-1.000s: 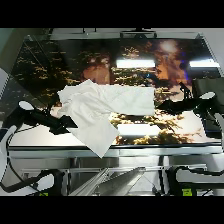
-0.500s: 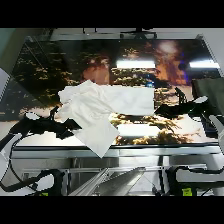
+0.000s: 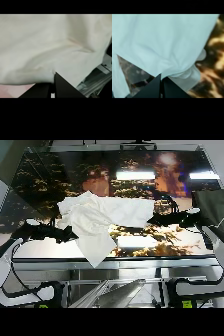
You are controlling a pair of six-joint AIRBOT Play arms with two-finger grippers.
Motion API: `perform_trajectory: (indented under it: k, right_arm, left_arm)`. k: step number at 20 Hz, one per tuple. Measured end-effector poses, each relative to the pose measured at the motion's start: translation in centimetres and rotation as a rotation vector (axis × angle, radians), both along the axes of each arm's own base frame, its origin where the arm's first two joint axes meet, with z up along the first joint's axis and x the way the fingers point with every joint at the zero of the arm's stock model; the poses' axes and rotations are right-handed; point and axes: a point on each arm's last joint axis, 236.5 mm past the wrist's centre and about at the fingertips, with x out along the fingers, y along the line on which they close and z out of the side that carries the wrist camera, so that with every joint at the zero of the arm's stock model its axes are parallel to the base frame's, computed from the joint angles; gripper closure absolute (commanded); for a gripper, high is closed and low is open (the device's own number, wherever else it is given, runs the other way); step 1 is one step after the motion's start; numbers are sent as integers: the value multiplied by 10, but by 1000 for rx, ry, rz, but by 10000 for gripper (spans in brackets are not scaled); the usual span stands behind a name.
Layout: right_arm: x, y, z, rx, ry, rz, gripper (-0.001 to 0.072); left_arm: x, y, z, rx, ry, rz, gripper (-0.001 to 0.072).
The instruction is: Fold the shirts.
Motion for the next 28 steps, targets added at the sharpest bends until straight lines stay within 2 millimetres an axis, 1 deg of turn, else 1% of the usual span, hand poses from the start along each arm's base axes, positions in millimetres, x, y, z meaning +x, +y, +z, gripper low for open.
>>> perform_trajectory:
  k: [1,2,3,4,5,6,7,8,9,10,11,12,13,14,15,16,17,18,19,20,21,22,23,24,25,27,28]
  right_arm:
    - [3,6,13,41,-19,14,691]
    - [8,10,30,83,-47,20,691]
    - [14,12,53,132,-83,27,691]
    - [21,12,85,189,-139,30,691]
    - [28,10,125,253,-214,28,691]
    - [33,6,169,312,-304,21,691]
    - [35,-2,220,364,-417,12,692]
    - [32,-10,271,403,-535,1,692]
    - [22,-18,325,428,-669,-4,692]
    - [7,-25,371,433,-785,-11,692]
    - [-12,-29,414,419,-902,-17,691]
    - [-34,-30,450,393,-1005,-22,692]
    - [-59,-29,484,355,-1111,-35,692]
    - [-80,-26,508,311,-1190,-53,692]
    - [-97,-22,525,238,-1264,-81,692]
    - [-108,-20,534,164,-1305,-115,692]
    - [-114,-20,537,88,-1320,-153,692]
    - [-114,-24,535,27,-1312,-193,692]
    - [-108,-32,528,-28,-1277,-238,692]
    - [-99,-42,514,-58,-1218,-275,692]
    - [-88,-52,498,-64,-1152,-302,692]
    - [-75,-61,478,-50,-1077,-321,691]
    - [-59,-68,450,-21,-981,-330,691]
    - [-41,-70,416,18,-875,-327,691]
    - [-24,-69,380,55,-770,-322,691]
    - [8,-57,298,114,-560,-307,690]
    - [24,-49,251,124,-458,-308,690]
  left_arm:
    - [7,-4,16,-30,-36,-14,691]
    - [19,-10,40,-74,-95,-22,691]
    - [30,-17,69,-125,-166,-32,691]
    - [40,-23,108,-189,-258,-44,691]
    - [51,-27,155,-251,-373,-49,691]
    - [58,-28,206,-312,-495,-50,690]
    - [60,-26,261,-368,-634,-51,689]
    - [57,-21,326,-417,-799,-46,689]
    - [48,-13,386,-447,-965,-40,688]
    - [30,-4,448,-453,-1144,-34,687]
    - [9,3,497,-433,-1297,-28,687]
    - [-16,9,543,-382,-1455,-21,687]
    - [-40,10,580,-308,-1593,-18,687]
    - [-59,8,605,-232,-1691,-20,686]
    - [-75,2,623,-151,-1770,-29,687]
    - [-86,-4,633,-96,-1818,-39,687]
    - [-90,-6,640,-52,-1846,-40,687]
    - [-90,-5,641,-36,-1848,-37,687]
    - [-85,-1,639,-31,-1832,-28,687]
    - [-77,5,632,-36,-1800,-20,687]
    - [-62,13,619,-51,-1742,-6,687]
    - [-45,22,602,-69,-1671,1,687]
    - [-22,29,576,-93,-1573,2,687]
    - [1,32,548,-120,-1477,-4,687]
    - [26,33,514,-135,-1373,-12,686]
    - [76,25,438,-172,-1159,-36,687]
    - [103,21,397,-165,-1067,-39,691]
